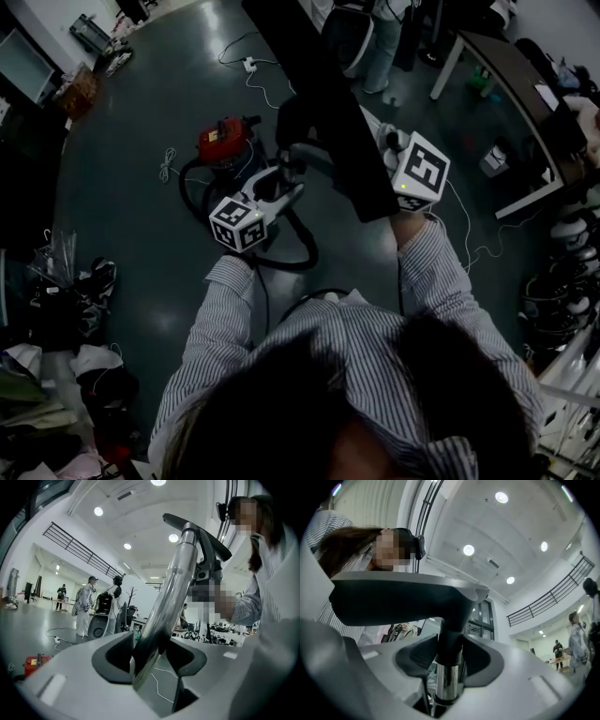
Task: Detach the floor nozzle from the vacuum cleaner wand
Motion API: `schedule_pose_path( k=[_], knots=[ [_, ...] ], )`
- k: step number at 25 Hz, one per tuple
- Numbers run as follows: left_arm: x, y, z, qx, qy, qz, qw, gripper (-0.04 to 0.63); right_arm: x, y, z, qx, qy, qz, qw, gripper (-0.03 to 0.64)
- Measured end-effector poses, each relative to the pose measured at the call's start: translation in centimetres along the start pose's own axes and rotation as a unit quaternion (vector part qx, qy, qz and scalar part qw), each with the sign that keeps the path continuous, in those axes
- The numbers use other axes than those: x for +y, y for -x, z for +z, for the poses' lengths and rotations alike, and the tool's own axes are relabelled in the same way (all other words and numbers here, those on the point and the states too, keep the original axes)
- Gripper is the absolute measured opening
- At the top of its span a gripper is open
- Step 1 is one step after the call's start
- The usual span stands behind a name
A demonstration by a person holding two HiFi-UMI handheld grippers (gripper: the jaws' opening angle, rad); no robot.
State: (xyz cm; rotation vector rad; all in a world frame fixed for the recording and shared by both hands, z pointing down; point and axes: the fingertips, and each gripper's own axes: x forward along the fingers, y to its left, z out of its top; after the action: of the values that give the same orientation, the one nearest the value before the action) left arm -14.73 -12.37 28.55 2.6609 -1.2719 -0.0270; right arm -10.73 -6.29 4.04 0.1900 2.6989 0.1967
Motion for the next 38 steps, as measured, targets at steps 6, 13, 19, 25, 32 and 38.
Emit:
schedule_pose_path(
  k=[6, 13, 19, 25, 32, 38],
  knots=[
    [0.4, 0.4, -0.9, 0.020, -0.021, 0.011, 0.9995, 0.209, 0.5, -1.1, -1.0, 0.041, -0.003, 0.005, 0.999, 0.163],
    [2.0, -0.2, -1.2, 0.040, -0.054, 0.071, 0.9952, 0.210, 0.9, -1.6, -2.1, 0.076, 0.021, -0.007, 0.997, 0.160],
    [1.7, -0.5, -1.2, 0.040, -0.048, 0.036, 0.9974, 0.209, 0.8, -2.3, -2.4, 0.092, 0.050, -0.011, 0.994, 0.160],
    [1.8, -0.6, -1.2, 0.031, -0.045, 0.034, 0.9980, 0.209, 0.6, -2.4, -2.6, 0.116, 0.060, -0.013, 0.991, 0.160],
    [2.7, -0.8, -0.1, 0.018, -0.062, 0.063, 0.9960, 0.206, -1.2, -2.2, -1.6, 0.129, 0.073, -0.053, 0.988, 0.161],
    [1.4, -1.2, 0.2, 0.009, -0.056, 0.010, 0.9983, 0.206, -1.1, -1.9, -0.9, 0.129, 0.076, -0.038, 0.988, 0.161]
  ],
)
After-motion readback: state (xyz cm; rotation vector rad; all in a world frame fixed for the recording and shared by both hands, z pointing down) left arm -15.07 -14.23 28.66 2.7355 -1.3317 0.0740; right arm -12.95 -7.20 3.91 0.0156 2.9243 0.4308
